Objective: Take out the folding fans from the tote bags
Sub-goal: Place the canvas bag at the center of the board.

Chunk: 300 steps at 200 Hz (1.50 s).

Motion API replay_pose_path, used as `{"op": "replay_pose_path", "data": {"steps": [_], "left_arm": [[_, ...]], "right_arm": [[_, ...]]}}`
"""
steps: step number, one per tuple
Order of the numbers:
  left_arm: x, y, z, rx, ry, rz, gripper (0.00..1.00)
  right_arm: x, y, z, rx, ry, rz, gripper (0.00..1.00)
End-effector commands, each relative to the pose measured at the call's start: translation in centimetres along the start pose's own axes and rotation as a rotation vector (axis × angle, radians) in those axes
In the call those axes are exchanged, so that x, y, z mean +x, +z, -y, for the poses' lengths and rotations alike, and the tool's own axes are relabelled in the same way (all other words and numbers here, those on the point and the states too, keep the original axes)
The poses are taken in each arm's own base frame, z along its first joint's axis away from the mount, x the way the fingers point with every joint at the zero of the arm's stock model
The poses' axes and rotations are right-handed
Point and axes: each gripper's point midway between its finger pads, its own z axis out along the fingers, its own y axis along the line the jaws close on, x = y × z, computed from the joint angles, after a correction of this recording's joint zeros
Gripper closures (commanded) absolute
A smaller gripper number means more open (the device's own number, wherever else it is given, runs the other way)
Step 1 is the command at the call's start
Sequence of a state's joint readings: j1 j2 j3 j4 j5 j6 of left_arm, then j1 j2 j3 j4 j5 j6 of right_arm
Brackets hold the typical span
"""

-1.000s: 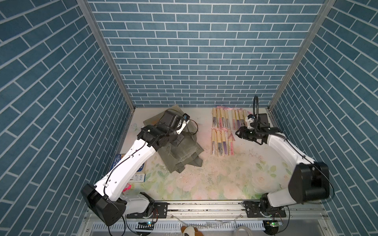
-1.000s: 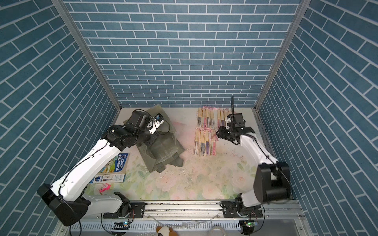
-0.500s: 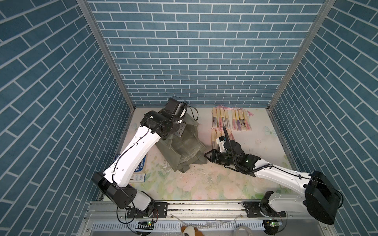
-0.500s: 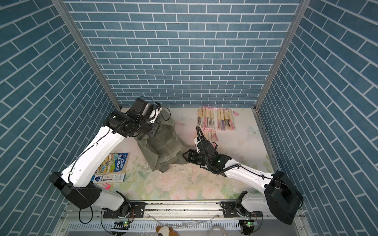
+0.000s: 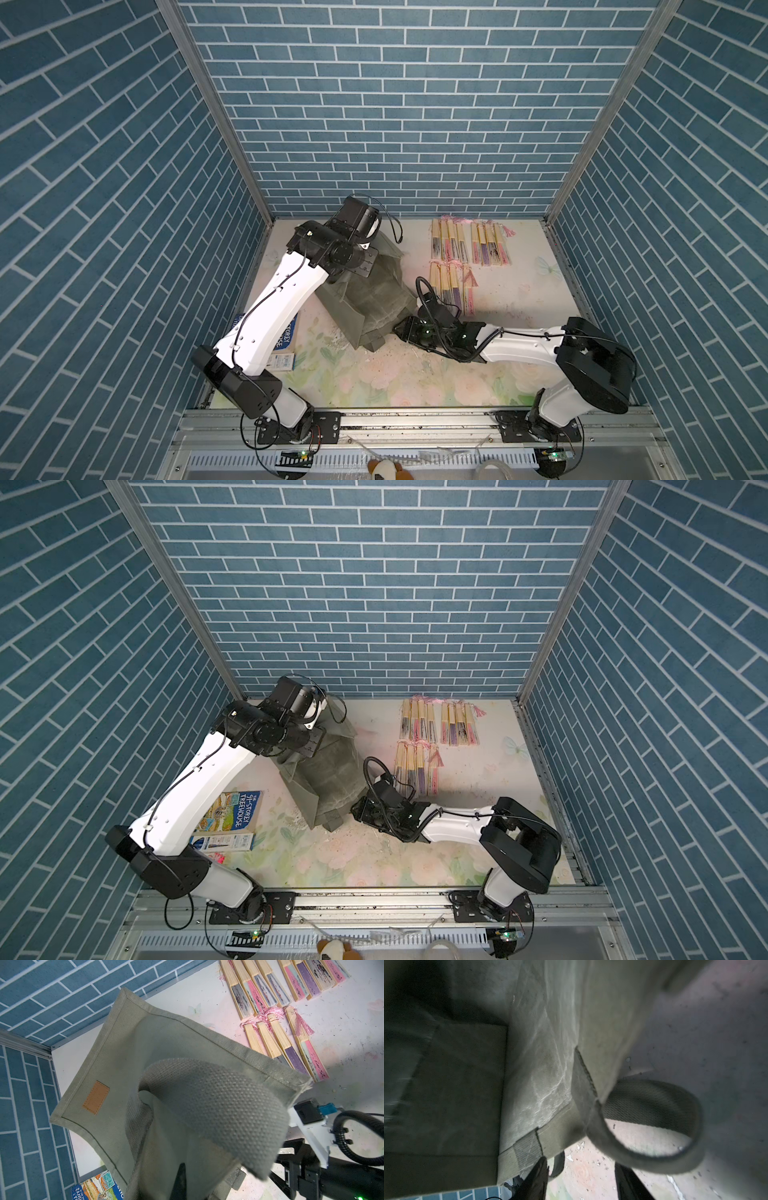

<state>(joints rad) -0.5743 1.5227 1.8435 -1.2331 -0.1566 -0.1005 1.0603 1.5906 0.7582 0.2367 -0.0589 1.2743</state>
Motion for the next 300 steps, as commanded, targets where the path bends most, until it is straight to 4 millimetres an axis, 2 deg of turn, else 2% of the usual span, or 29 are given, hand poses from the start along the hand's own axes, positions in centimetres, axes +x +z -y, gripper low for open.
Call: {"op": "replay_pose_path", "data": {"steps": [1, 35, 53, 101, 115, 127, 146, 170, 185, 209, 253, 278, 300], "left_arm": [[0.2, -0.1, -0.4, -0.012, -0.009, -0.019, 1.00], [0.4, 0.2, 0.1, 0.007, 0.001, -0.036, 1.00], [0.4, 0.3, 0.1, 0.009, -0.001, -0.041, 1.00], [0.8, 0.4, 0.1, 0.008, 0.005, -0.058, 1.00], [0.8, 0.4, 0.0, 0.006, 0.004, -0.057, 1.00], [0.9, 0.4, 0.1, 0.006, 0.005, -0.062, 1.00], [1.0, 0.4, 0.0, 0.003, 0.006, -0.060, 1.00], [1.1, 0.4, -0.2, -0.008, 0.003, -0.056, 1.00], [1.2, 0.4, -0.4, -0.014, 0.000, -0.053, 1.00], [1.3, 0.6, -1.0, -0.028, -0.010, -0.057, 1.00], [1.6, 1.3, -3.6, -0.053, -0.091, -0.064, 1.00], [1.7, 1.8, -5.5, -0.052, -0.185, -0.059, 1.00], [1.8, 1.8, -6.0, -0.008, -0.261, -0.051, 1.00]], "right_arm": [[-0.9, 0.9, -1.6, -0.042, 0.062, 0.056, 0.47], [-1.4, 2.6, -2.3, -0.103, 0.140, 0.076, 0.47], [-1.9, 3.3, -3.6, -0.152, 0.162, 0.091, 0.47], [-3.1, 4.3, -4.8, -0.216, 0.216, 0.134, 0.50], [-3.2, 4.4, -5.0, -0.224, 0.220, 0.135, 0.55], [-3.2, 4.5, -4.9, -0.231, 0.229, 0.141, 0.64], [-3.3, 4.5, -4.6, -0.242, 0.245, 0.141, 0.74], [-3.7, 4.1, -4.9, -0.278, 0.232, 0.164, 1.00], [-3.7, 3.9, -5.9, -0.308, 0.184, 0.155, 1.00], [-4.2, 2.4, -7.4, -0.322, 0.076, 0.168, 1.00], [-6.2, -2.2, -10.0, -0.303, -0.130, 0.173, 1.00], [-8.5, -5.5, -11.8, -0.282, -0.224, 0.135, 1.00], [-10.9, -8.6, -13.1, -0.239, -0.290, 0.091, 1.00]]}}
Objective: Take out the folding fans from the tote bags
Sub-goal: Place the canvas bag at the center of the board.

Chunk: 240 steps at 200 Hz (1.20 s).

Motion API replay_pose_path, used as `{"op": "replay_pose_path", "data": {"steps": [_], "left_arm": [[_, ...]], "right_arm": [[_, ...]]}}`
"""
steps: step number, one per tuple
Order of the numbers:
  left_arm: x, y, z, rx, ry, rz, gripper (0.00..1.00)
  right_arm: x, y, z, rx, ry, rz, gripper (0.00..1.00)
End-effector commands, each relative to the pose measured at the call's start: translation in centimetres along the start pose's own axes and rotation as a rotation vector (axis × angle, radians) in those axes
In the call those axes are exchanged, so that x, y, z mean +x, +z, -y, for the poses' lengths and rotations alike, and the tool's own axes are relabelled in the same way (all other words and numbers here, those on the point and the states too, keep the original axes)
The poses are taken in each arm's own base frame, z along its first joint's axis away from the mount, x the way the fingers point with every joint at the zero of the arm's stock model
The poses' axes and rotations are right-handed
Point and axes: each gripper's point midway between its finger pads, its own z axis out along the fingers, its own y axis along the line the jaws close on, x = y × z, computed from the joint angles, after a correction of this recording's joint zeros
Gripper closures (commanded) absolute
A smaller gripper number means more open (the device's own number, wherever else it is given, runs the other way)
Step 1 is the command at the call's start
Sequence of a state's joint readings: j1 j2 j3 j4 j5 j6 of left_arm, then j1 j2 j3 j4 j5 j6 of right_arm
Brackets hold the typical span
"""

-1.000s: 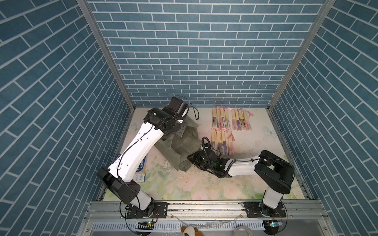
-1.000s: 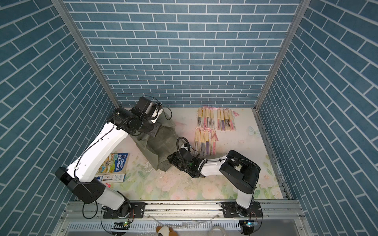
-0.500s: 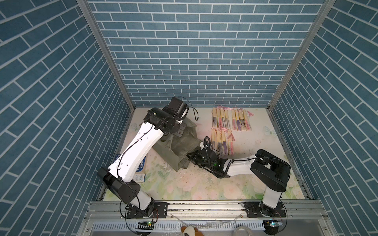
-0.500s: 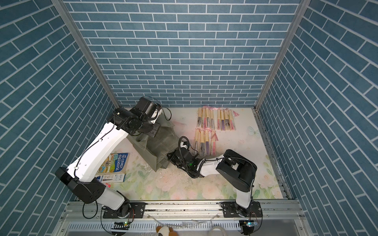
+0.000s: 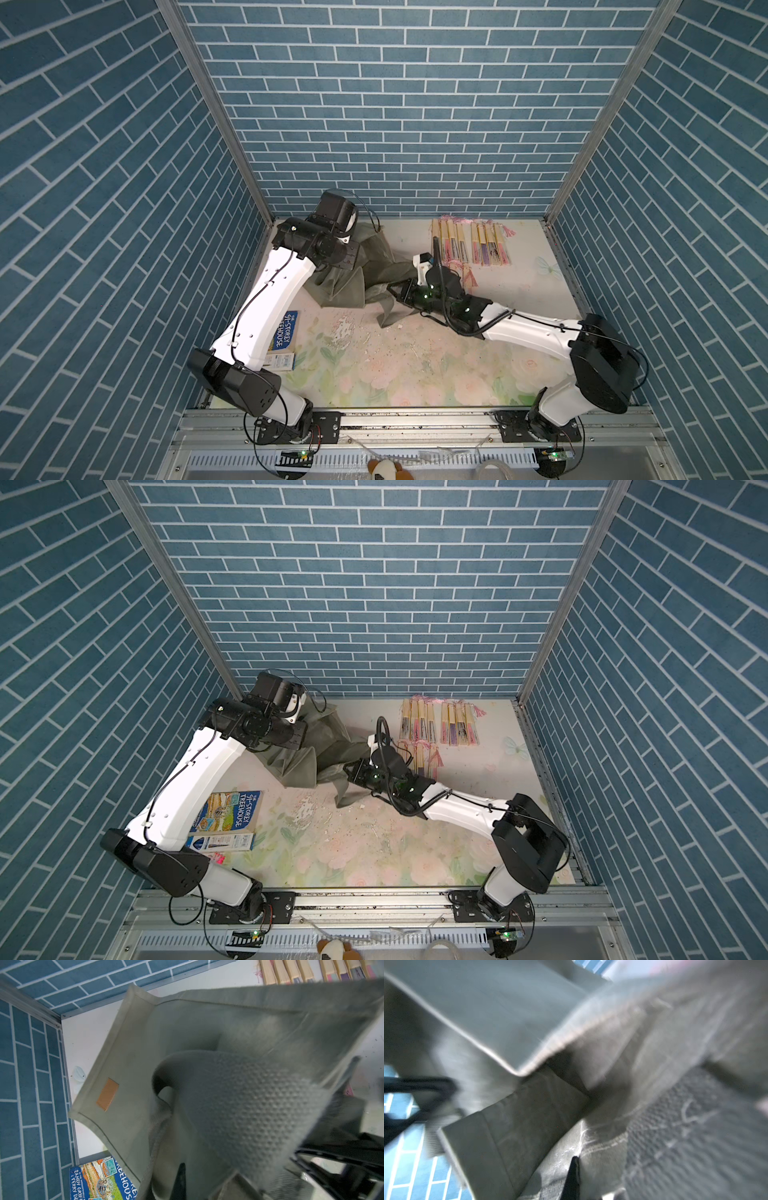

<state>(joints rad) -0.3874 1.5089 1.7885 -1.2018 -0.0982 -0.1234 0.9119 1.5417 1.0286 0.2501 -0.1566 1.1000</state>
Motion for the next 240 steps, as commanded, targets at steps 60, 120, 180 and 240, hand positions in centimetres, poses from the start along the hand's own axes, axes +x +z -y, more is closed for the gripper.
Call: {"op": "replay_pose_path", "data": {"steps": [60, 120, 180, 240], "left_arm": [[1.1, 0.3, 0.4, 0.180, -0.184, -0.025, 1.00], [2.3, 2.4, 0.3, 0.194, -0.215, -0.039, 0.91], [-2.1, -3.9, -4.8, -0.017, -0.272, 0.326, 0.03], [4.2, -14.0, -12.8, -0.399, -0.449, 1.162, 0.03]], "right_arm": [[-7.5, -3.8, -2.0, 0.087, -0.145, -0.218, 1.00], [-9.3, -2.5, 1.2, 0.131, -0.098, -0.239, 1.00], [-12.4, -7.3, -1.8, 0.195, -0.415, -0.096, 0.31], [-16.6, -20.2, -0.9, 0.451, -0.841, 0.488, 0.13]]}}
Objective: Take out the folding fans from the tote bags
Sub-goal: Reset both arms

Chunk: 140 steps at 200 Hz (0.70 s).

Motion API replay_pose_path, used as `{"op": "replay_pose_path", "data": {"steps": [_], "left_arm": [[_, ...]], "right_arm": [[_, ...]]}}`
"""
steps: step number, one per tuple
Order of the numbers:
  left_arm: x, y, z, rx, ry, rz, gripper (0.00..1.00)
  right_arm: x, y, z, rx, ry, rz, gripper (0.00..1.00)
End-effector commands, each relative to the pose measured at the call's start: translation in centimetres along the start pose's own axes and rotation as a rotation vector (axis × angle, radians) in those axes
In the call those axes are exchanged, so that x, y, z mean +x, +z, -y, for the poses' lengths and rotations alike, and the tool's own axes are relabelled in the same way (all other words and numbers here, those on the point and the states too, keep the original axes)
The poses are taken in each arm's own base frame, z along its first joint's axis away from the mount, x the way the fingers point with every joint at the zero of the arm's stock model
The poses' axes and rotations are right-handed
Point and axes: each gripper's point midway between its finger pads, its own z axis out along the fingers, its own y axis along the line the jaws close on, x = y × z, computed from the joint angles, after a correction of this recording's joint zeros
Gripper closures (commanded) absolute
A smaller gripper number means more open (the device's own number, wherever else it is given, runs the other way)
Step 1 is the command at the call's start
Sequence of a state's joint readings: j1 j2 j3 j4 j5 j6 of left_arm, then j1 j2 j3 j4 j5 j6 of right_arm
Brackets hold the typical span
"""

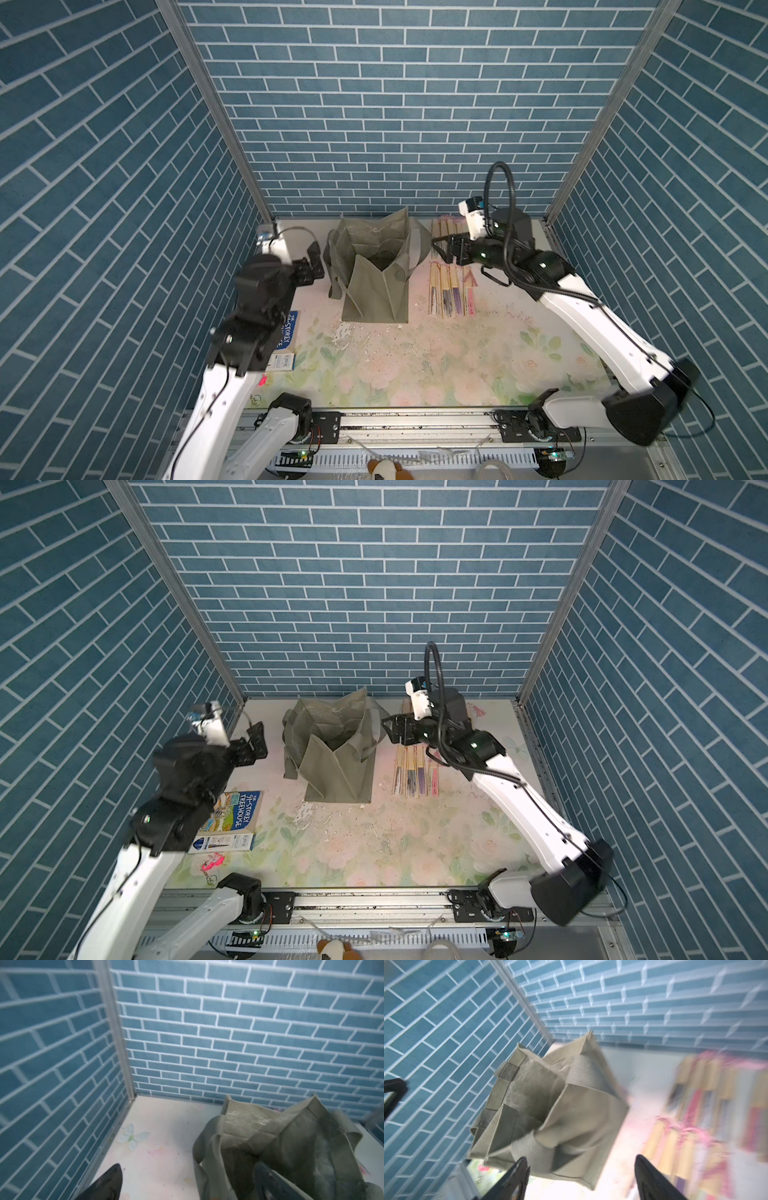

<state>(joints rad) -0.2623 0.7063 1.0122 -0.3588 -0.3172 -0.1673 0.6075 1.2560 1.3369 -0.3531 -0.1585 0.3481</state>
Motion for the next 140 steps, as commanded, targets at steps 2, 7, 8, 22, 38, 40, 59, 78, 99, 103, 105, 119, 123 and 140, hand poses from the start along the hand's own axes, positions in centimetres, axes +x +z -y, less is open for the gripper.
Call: {"op": "replay_pose_path", "data": {"steps": [2, 7, 8, 22, 38, 40, 59, 78, 99, 103, 105, 119, 123, 140], "left_arm": [[-1.1, -1.8, -4.4, -0.193, -0.065, 0.332, 0.03], [0.3, -1.7, -4.9, -0.212, -0.065, 0.339, 0.03], [0.6, -1.6, -5.0, -0.216, -0.064, 0.336, 0.03], [4.6, -0.4, -5.5, -0.250, -0.026, 0.291, 0.03], [9.2, 1.3, -5.7, -0.279, 0.014, 0.206, 0.03], [9.8, 1.6, -5.5, -0.276, 0.026, 0.199, 0.03], [15.4, 3.2, -5.1, -0.298, 0.168, 0.154, 0.01], [20.3, 4.2, -6.1, -0.348, 0.286, 0.062, 0.01], [22.6, 5.4, -5.1, -0.285, 0.334, 0.025, 0.00], [22.8, 5.7, -4.5, -0.258, 0.341, 0.023, 0.00], [22.8, 5.9, -4.2, -0.243, 0.344, 0.021, 0.00], [23.2, 7.5, -3.7, -0.205, 0.339, -0.028, 0.00], [23.3, 7.9, -3.7, -0.198, 0.335, -0.038, 0.00], [23.2, 9.2, -3.6, -0.188, 0.333, -0.025, 0.01]], "right_arm": [[-1.6, -4.6, 5.5, 0.324, -0.210, 0.247, 0.13], [-1.2, -5.6, 7.0, 0.404, -0.214, 0.275, 0.11], [-1.1, -5.8, 7.3, 0.420, -0.213, 0.280, 0.11], [1.4, -8.4, 11.7, 0.654, -0.203, 0.305, 0.09], [4.8, -10.4, 15.1, 0.810, -0.209, 0.284, 0.07], [5.6, -10.4, 15.7, 0.826, -0.213, 0.269, 0.07], [10.5, -11.2, 19.5, 0.939, -0.190, 0.246, 0.03], [14.4, -11.1, 22.3, 0.990, -0.176, 0.222, 0.03], [16.8, -11.2, 25.6, 1.060, -0.164, 0.202, 0.03], [17.2, -11.1, 26.2, 1.062, -0.157, 0.193, 0.03], [17.5, -11.0, 26.6, 1.063, -0.151, 0.185, 0.03], [18.7, -11.0, 29.2, 1.093, -0.045, 0.172, 0.03], [19.0, -10.6, 29.6, 1.078, -0.032, 0.167, 0.03], [18.8, -9.9, 31.0, 1.094, -0.061, 0.179, 0.03]]}}
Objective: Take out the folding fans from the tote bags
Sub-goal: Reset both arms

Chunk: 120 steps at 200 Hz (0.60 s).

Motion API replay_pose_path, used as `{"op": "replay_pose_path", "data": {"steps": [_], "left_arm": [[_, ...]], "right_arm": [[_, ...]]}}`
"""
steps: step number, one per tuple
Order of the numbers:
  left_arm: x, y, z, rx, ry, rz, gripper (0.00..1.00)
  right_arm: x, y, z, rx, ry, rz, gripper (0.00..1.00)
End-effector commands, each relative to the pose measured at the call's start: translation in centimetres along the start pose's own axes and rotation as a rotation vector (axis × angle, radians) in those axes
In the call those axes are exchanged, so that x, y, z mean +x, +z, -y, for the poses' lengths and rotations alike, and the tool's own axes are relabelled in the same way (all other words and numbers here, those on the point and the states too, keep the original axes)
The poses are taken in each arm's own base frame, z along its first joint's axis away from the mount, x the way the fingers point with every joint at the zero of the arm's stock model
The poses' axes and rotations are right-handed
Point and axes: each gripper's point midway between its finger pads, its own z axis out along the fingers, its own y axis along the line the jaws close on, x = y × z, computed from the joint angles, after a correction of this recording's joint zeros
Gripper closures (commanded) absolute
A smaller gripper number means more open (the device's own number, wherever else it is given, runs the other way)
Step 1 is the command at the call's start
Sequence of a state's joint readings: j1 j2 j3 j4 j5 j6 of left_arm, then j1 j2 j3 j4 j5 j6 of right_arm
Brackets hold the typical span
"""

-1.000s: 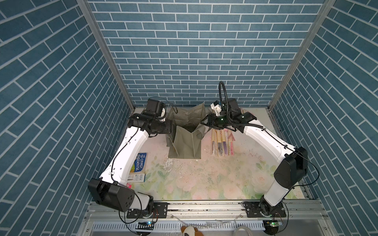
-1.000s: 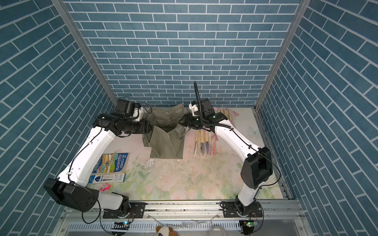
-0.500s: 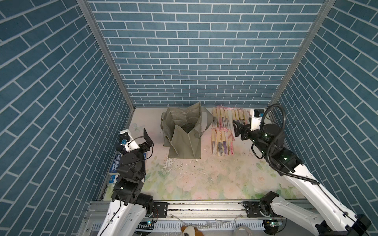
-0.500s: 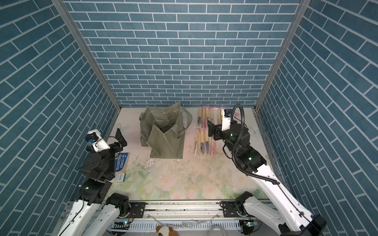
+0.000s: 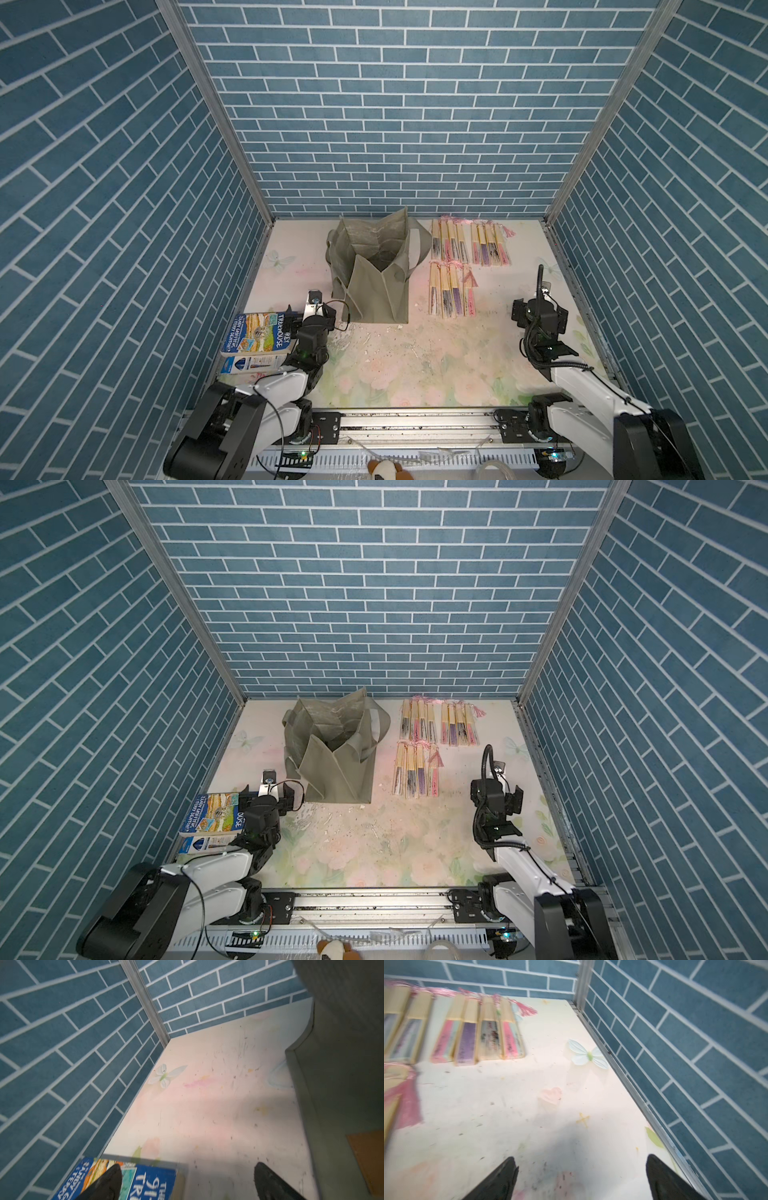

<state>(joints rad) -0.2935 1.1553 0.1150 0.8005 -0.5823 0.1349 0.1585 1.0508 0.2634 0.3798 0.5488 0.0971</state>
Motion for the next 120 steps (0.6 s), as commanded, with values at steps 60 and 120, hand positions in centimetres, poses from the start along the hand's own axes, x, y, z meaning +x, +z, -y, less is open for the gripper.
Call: {"op": "replay_pose_path", "data": {"steps": [60, 120], "left_arm": [[-2.3, 5.3, 2.8, 0.156, -0.079, 0.109, 0.00], [-1.8, 8.1, 2.6, 0.228, -0.139, -0.035, 0.00]], "right_arm": [[-2.7, 6.2, -3.5, -0.239, 0.104, 0.195, 0.16], [-2.6, 7.4, -3.5, -0.223, 0.098, 0.084, 0.01]]}}
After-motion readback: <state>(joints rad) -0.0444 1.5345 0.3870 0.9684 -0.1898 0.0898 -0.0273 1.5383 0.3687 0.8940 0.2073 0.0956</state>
